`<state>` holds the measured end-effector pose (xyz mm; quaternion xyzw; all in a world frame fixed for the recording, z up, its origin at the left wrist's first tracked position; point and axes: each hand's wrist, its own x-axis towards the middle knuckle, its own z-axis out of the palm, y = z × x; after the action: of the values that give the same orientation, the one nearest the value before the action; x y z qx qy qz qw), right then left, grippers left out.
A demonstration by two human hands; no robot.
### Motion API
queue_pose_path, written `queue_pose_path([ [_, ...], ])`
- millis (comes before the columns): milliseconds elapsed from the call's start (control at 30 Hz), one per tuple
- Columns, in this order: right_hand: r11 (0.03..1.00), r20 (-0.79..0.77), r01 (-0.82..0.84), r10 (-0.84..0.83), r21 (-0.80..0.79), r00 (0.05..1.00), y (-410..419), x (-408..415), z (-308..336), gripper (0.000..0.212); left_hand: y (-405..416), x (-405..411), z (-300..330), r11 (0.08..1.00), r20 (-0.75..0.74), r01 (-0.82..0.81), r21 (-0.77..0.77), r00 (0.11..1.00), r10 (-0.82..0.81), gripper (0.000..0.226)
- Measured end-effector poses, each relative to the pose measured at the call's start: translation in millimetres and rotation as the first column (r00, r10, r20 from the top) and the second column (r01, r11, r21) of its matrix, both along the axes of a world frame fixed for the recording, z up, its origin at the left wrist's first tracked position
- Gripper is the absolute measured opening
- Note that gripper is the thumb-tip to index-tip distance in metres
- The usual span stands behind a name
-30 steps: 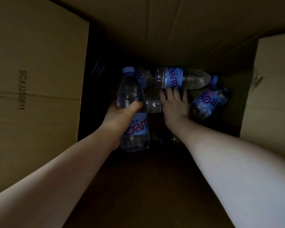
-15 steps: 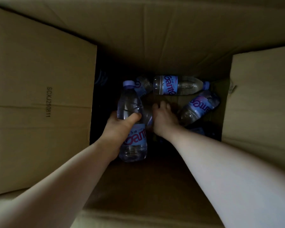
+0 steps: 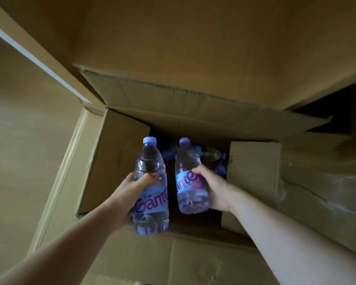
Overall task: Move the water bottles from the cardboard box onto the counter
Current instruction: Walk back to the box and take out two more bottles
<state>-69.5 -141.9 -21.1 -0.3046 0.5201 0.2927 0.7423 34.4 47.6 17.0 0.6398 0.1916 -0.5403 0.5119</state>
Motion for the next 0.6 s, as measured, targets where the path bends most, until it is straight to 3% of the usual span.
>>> queue_pose_path([
  [167, 0.97, 0.226, -0.135, 0.089, 0.2, 0.97, 8.6, 8.7, 104.4, 0.057, 33.1, 12.7, 85.9, 0.993, 0.076, -0.048, -0.105, 0.995, 0.057, 0.047],
  [333, 0.91, 0.486, -0.3, 0.131, 0.287, 0.864, 55.2, 47.4, 228.8, 0.082, 68.1, 17.8, 195.5, 0.971, 0.107, -0.164, -0.176, 0.977, 0.185, 0.036],
  [433, 0.912, 0.603, -0.358, 0.175, 0.198, 0.778, 85.8, 76.1, 303.9, 0.092, 102.0, 30.0, 265.9, 0.955, 0.185, -0.168, -0.243, 0.959, 0.216, 0.038],
  [533, 0.917, 0.652, -0.396, 0.277, 0.039, 0.706, 121.9, 102.3, 371.4, 0.088, 140.3, 42.6, 331.6, 0.939, 0.24, -0.236, -0.251, 0.924, 0.297, 0.043],
  [600, 0.915, 0.658, -0.401, 0.333, -0.051, 0.676, 149.3, 116.3, 402.9, 0.074, 168.5, 47.7, 367.1, 0.917, 0.237, -0.293, -0.272, 0.903, 0.359, 0.046],
])
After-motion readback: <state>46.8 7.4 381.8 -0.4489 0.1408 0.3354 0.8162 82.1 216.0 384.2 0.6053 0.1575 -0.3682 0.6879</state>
